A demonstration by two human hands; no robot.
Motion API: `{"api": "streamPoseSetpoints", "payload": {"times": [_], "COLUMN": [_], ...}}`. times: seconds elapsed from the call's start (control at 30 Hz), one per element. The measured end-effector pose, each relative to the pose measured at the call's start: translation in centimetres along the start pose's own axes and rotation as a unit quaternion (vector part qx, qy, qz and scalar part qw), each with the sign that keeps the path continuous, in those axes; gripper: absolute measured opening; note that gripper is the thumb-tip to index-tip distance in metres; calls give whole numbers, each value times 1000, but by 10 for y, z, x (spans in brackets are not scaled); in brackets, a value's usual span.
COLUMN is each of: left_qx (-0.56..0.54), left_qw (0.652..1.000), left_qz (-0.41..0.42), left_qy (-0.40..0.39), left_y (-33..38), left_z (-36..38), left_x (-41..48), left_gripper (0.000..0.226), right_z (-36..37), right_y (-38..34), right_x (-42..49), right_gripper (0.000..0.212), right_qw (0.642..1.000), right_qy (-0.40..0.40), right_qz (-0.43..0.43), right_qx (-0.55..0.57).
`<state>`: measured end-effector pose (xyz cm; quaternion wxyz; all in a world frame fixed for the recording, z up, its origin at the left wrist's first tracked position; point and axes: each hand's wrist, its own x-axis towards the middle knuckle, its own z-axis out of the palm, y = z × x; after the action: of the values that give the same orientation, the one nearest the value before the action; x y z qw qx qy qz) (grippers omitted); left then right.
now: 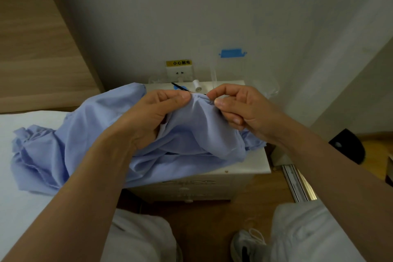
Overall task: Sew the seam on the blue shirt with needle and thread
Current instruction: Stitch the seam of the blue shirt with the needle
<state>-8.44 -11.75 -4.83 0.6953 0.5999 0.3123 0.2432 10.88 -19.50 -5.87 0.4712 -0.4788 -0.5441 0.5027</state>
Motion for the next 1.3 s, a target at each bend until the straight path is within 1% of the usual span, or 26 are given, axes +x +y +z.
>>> {"api": "streamPoseSetpoints", "payload": {"times": [0.07,0.17,0.27,0.33,0.4,0.5,0.6,0.7,0.83,0.9,1.0,1.17,1.3], "left_qx": [8,27,33,38,49,55,64,61,73,65,55,95,91], "left_qw": [1000,1000,999,999,999,998,998,998,997,998,998,995,995], "left_qz": [-7,-8,-4,-5,-1,3,6,8,8,19,37,28,27], "left_qy": [-10,-10,8,0,-11,-7,-9,-15,-22,-17,0,-8,-5], "left_y": [-1,-2,-1,1,2,2,1,2,2,2,3,-1,1], "left_z": [0,0,1,3,4,6,6,4,9,10,8,9,10], "left_x": [1,1,0,-2,-4,-5,-4,-3,-4,-4,-2,-2,-2], "left_gripper": [24,30,23,20,19,19,20,21,16,18,22,17,19], "right_z": [0,1,1,2,3,6,7,7,10,11,7,10,9], "right_y": [1,4,6,7,8,9,9,8,7,6,4,2,3], "right_x": [0,1,1,1,2,2,4,4,3,4,6,2,4], "right_gripper": [21,20,20,19,17,13,7,7,9,9,14,12,9], "right_qw": [1000,1000,999,999,1000,1000,1000,1000,1000,1000,1000,999,999], "right_qy": [-2,-6,-12,-16,-15,-18,-18,-10,-12,-5,13,-21,-10], "right_qz": [1,5,7,10,13,14,18,11,5,6,0,-21,-32], "right_qx": [6,20,29,28,22,8,16,14,-11,-18,-16,-31,-39]}}
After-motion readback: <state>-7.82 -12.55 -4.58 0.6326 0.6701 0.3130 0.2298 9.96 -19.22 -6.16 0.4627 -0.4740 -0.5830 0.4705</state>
